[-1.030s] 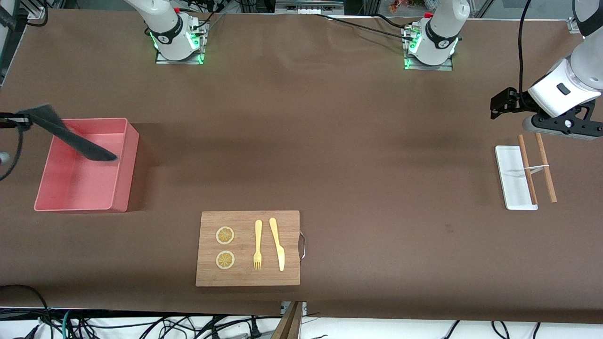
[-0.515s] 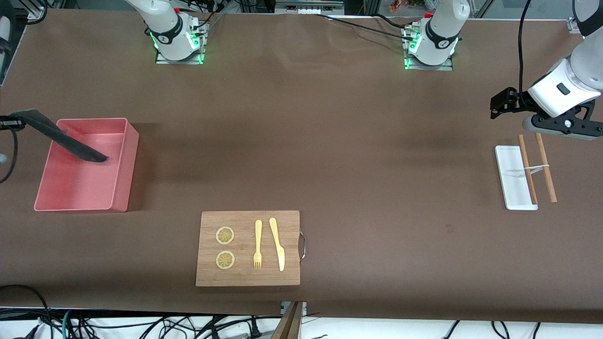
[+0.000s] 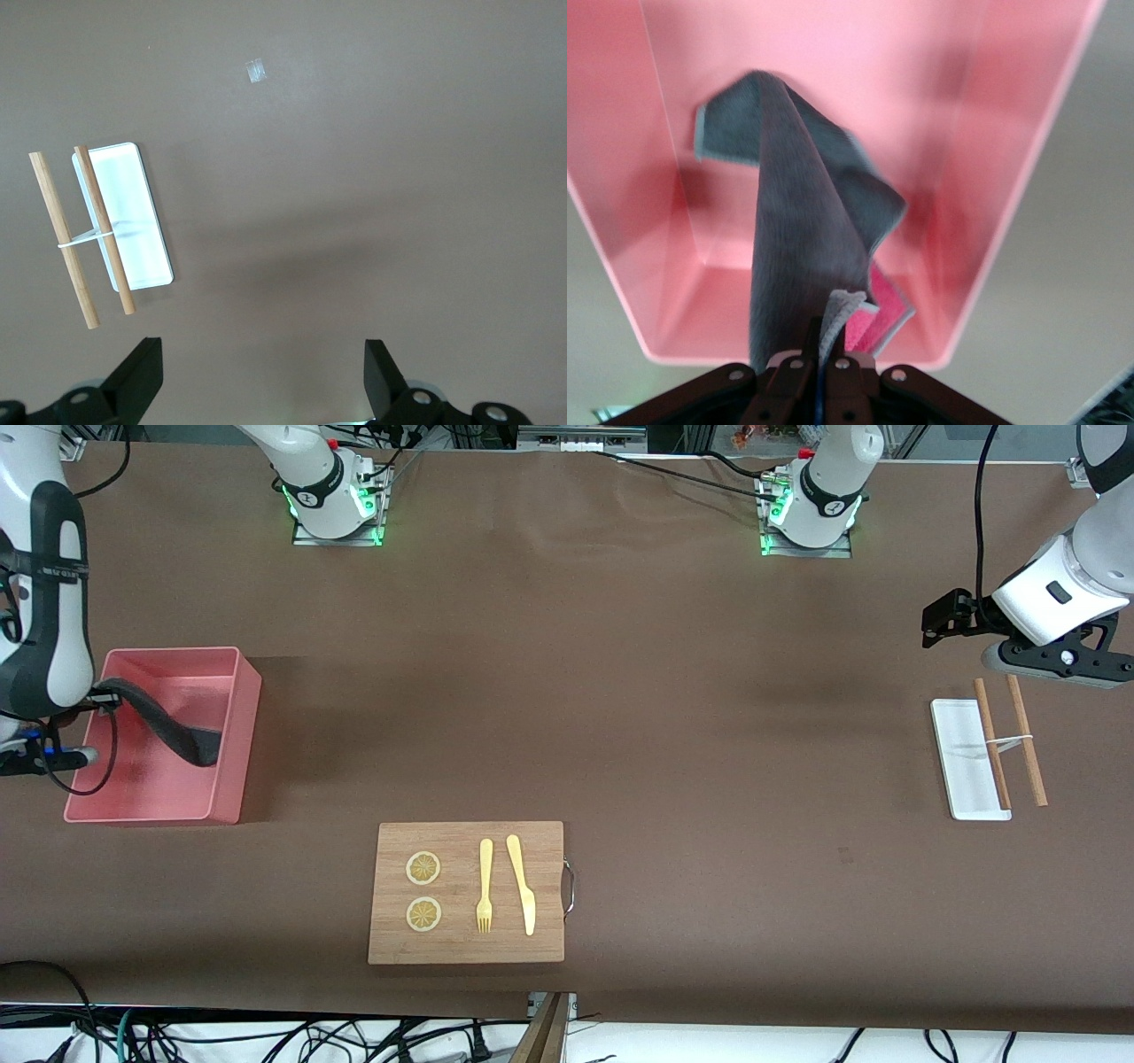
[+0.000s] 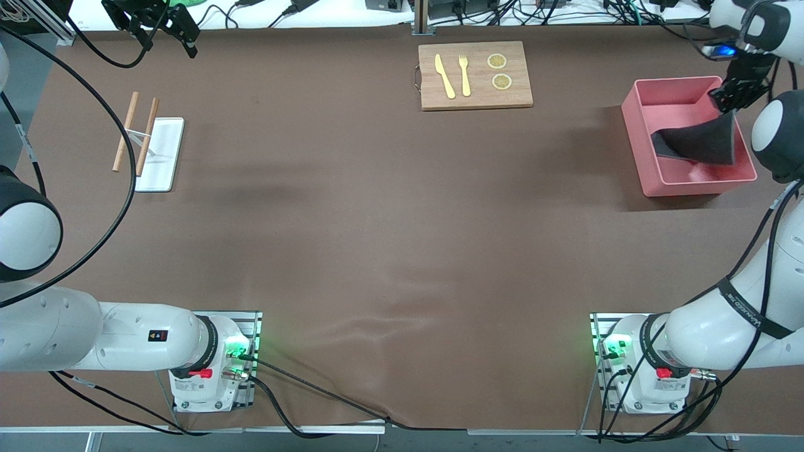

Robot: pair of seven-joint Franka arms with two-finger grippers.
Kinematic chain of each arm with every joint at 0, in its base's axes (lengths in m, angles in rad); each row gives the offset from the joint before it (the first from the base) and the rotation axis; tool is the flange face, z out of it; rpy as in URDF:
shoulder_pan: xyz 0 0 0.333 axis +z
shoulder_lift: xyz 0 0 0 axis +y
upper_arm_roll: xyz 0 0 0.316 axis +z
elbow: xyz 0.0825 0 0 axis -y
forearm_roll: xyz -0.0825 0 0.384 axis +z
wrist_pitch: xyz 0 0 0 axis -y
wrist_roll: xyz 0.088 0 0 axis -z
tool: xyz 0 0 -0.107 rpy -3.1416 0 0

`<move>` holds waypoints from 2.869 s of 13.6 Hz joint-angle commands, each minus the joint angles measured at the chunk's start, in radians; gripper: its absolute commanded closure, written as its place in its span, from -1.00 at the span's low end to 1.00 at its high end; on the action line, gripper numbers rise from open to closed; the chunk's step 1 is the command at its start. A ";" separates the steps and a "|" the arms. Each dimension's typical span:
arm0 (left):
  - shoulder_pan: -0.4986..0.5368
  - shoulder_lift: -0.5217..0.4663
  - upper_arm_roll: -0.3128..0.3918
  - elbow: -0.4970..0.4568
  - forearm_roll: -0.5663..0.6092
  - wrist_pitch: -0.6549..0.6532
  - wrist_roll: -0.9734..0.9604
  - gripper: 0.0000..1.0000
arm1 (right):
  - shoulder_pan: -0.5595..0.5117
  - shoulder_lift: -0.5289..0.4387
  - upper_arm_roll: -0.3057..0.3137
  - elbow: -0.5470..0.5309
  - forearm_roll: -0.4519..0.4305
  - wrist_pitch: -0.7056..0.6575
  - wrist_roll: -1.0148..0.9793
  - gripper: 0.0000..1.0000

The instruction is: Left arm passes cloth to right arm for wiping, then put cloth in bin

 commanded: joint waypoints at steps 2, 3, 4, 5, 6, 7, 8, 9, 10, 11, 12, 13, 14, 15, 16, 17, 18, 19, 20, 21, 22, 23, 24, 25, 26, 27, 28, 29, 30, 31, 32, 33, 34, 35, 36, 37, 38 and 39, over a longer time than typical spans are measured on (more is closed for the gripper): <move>0.007 -0.001 -0.008 0.017 0.023 -0.025 -0.007 -1.00 | 0.013 0.044 0.008 -0.039 0.046 0.105 0.043 1.00; 0.007 -0.001 -0.008 0.017 0.023 -0.025 -0.007 -1.00 | 0.013 0.065 0.010 -0.044 0.070 0.130 0.043 1.00; 0.007 -0.001 -0.008 0.017 0.023 -0.025 -0.007 -1.00 | 0.013 0.071 0.011 -0.054 0.083 0.153 0.043 1.00; 0.007 -0.001 -0.008 0.017 0.023 -0.025 -0.007 -1.00 | 0.014 0.076 0.013 -0.068 0.086 0.180 0.043 1.00; 0.007 -0.001 -0.008 0.017 0.023 -0.027 -0.007 -1.00 | 0.014 0.082 0.014 -0.080 0.101 0.199 0.043 1.00; 0.007 -0.001 -0.008 0.017 0.023 -0.025 -0.007 -1.00 | 0.016 0.088 0.014 -0.081 0.121 0.202 0.043 1.00; 0.008 -0.001 -0.008 0.017 0.023 -0.027 -0.007 -1.00 | 0.016 0.090 0.017 -0.076 0.130 0.199 0.043 0.63; 0.008 -0.001 -0.008 0.017 0.023 -0.027 -0.007 -1.00 | 0.016 0.084 0.019 -0.067 0.135 0.188 0.043 -0.77; 0.008 -0.001 -0.008 0.017 0.023 -0.027 -0.007 -1.00 | 0.016 0.067 0.019 -0.056 0.133 0.182 0.040 -1.00; 0.016 -0.001 -0.008 0.017 0.023 -0.027 -0.006 -1.00 | 0.016 0.041 0.019 -0.050 0.133 0.164 0.039 -1.00; 0.020 -0.001 -0.008 0.017 0.022 -0.025 -0.006 -1.00 | 0.014 0.009 0.019 -0.035 0.133 0.139 0.036 -1.00; 0.020 -0.001 -0.008 0.017 0.022 -0.025 -0.006 -1.00 | 0.014 -0.023 0.021 -0.013 0.132 0.095 0.036 -1.00; 0.020 -0.001 -0.008 0.017 0.022 -0.025 -0.006 -1.00 | 0.014 -0.051 0.021 0.019 0.124 0.040 0.037 -1.00; 0.020 -0.001 -0.008 0.017 0.022 -0.025 -0.006 -1.00 | 0.014 -0.066 0.022 0.066 0.121 -0.028 0.037 -1.00; 0.022 -0.001 -0.008 0.017 0.022 -0.025 -0.006 -1.00 | 0.014 -0.071 0.022 0.124 0.121 -0.100 0.037 -1.00; 0.020 -0.001 -0.010 0.017 0.022 -0.025 -0.006 -1.00 | 0.014 -0.074 0.022 0.175 0.121 -0.167 0.037 -1.00; 0.020 -0.001 -0.010 0.017 0.022 -0.025 -0.007 -1.00 | 0.014 -0.094 0.024 0.214 0.123 -0.229 0.039 -1.00; 0.020 -0.001 -0.010 0.017 0.020 -0.025 -0.006 -1.00 | 0.014 -0.120 0.031 0.238 0.121 -0.267 0.039 -1.00; 0.020 -0.001 -0.010 0.017 0.020 -0.025 -0.006 -1.00 | 0.014 -0.158 0.054 0.246 0.118 -0.296 0.039 -1.00; 0.022 -0.001 -0.008 0.018 0.020 -0.024 -0.006 -1.00 | 0.011 -0.198 0.079 0.246 0.111 -0.312 0.039 -1.00; 0.024 0.002 -0.008 0.023 0.020 -0.024 -0.006 -1.00 | 0.011 -0.236 0.108 0.246 0.089 -0.315 0.039 -1.00; 0.025 0.004 -0.008 0.026 0.020 -0.024 -0.007 -1.00 | 0.011 -0.276 0.151 0.246 0.049 -0.318 0.039 -1.00; 0.024 0.004 -0.010 0.029 0.020 -0.024 -0.009 -1.00 | 0.010 -0.310 0.189 0.246 0.022 -0.321 0.040 -1.00; 0.024 0.004 -0.010 0.029 0.020 -0.024 -0.009 -1.00 | 0.010 -0.330 0.218 0.245 0.012 -0.324 0.042 -1.00; 0.024 0.004 -0.010 0.029 0.020 -0.024 -0.009 -1.00 | 0.010 -0.344 0.243 0.245 -0.004 -0.332 0.048 -1.00; 0.025 0.004 -0.010 0.029 0.020 -0.024 -0.007 -1.00 | 0.008 -0.361 0.279 0.245 -0.032 -0.338 0.089 -1.00; 0.025 0.004 -0.010 0.029 0.020 -0.024 -0.007 -1.00 | 0.008 -0.381 0.318 0.242 -0.050 -0.346 0.161 -1.00; 0.025 0.004 -0.010 0.029 0.020 -0.024 -0.007 -1.00 | 0.005 -0.393 0.338 0.236 -0.049 -0.364 0.230 -1.00; 0.025 0.004 -0.010 0.029 0.020 -0.024 -0.007 -1.00 | 0.004 -0.399 0.349 0.235 -0.037 -0.387 0.272 -1.00; 0.025 0.004 -0.010 0.029 0.020 -0.024 -0.007 -1.00 | -0.001 -0.407 0.370 0.237 -0.034 -0.396 0.281 -1.00; 0.025 0.004 -0.010 0.029 0.020 -0.024 -0.006 -1.00 | -0.013 -0.412 0.375 0.237 -0.034 -0.396 0.283 -1.00; 0.025 0.004 -0.010 0.029 0.020 -0.024 -0.006 -1.00 | -0.018 -0.422 0.375 0.239 -0.035 -0.383 0.278 -1.00; 0.025 0.005 -0.010 0.029 0.020 -0.024 -0.007 -1.00 | -0.024 -0.439 0.376 0.237 -0.034 -0.357 0.272 -1.00; 0.024 0.007 -0.011 0.031 0.019 -0.022 -0.007 -1.00 | -0.033 -0.461 0.392 0.234 -0.035 -0.347 0.267 -1.00; 0.024 0.007 -0.011 0.031 0.019 -0.022 -0.007 -1.00 | -0.048 -0.477 0.419 0.219 -0.049 -0.349 0.272 -1.00; 0.025 0.007 -0.010 0.031 0.019 -0.024 -0.006 -1.00 | -0.067 -0.487 0.442 0.197 -0.051 -0.341 0.272 -1.00; 0.025 0.007 -0.010 0.031 0.019 -0.024 -0.006 -1.00 | -0.075 -0.487 0.462 0.196 -0.048 -0.353 0.287 -1.00; 0.025 0.007 -0.010 0.031 0.019 -0.024 -0.006 -1.00 | -0.081 -0.488 0.468 0.197 -0.043 -0.361 0.304 -1.00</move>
